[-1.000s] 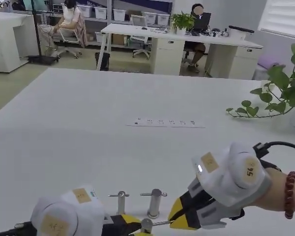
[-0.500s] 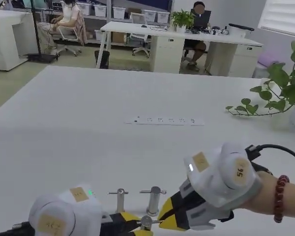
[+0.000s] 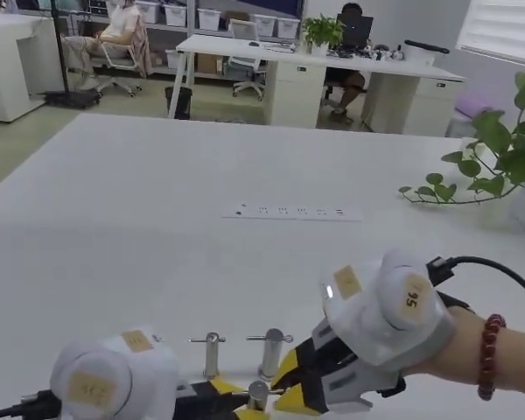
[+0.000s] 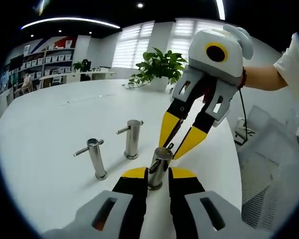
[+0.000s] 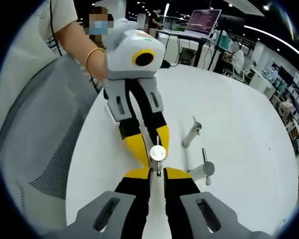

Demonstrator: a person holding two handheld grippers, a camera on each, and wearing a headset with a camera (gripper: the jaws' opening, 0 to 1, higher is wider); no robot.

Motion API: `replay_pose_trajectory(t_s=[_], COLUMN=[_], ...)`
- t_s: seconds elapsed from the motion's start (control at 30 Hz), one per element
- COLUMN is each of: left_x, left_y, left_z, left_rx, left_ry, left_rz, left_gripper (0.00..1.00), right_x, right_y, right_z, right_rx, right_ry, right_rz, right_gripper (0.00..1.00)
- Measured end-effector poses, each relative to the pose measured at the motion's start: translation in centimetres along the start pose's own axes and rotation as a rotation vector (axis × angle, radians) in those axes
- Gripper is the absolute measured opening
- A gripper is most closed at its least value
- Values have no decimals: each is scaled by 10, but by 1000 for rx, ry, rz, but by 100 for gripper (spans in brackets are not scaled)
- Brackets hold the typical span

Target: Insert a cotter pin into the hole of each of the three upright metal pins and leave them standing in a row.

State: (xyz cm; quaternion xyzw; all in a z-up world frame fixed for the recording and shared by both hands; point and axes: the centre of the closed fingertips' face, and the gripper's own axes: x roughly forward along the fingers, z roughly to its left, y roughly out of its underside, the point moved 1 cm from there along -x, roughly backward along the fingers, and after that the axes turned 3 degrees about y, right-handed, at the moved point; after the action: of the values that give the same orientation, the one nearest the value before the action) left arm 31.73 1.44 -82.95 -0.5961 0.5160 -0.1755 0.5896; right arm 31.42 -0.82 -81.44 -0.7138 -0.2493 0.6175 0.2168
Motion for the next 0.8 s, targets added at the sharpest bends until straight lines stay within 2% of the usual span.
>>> replay_pose_trajectory(t_s=[0.3,0.4,0.8], left_x=[-1,-1,0], left_y=[5,5,5], left_z=[0,0,1], left_rx=[14,16,30], left_ry=[1,-2,6], left_rz=[7,4,4], left_gripper=[14,13,12], right_x=[-9,-9,-4], right_y=[2,2,-5], right_z=[-5,-4,-2], right_rx=[31,27,7], right_ry=[14,13,0], right_rz=[-25,-19,-29], right_gripper=[9,5,5])
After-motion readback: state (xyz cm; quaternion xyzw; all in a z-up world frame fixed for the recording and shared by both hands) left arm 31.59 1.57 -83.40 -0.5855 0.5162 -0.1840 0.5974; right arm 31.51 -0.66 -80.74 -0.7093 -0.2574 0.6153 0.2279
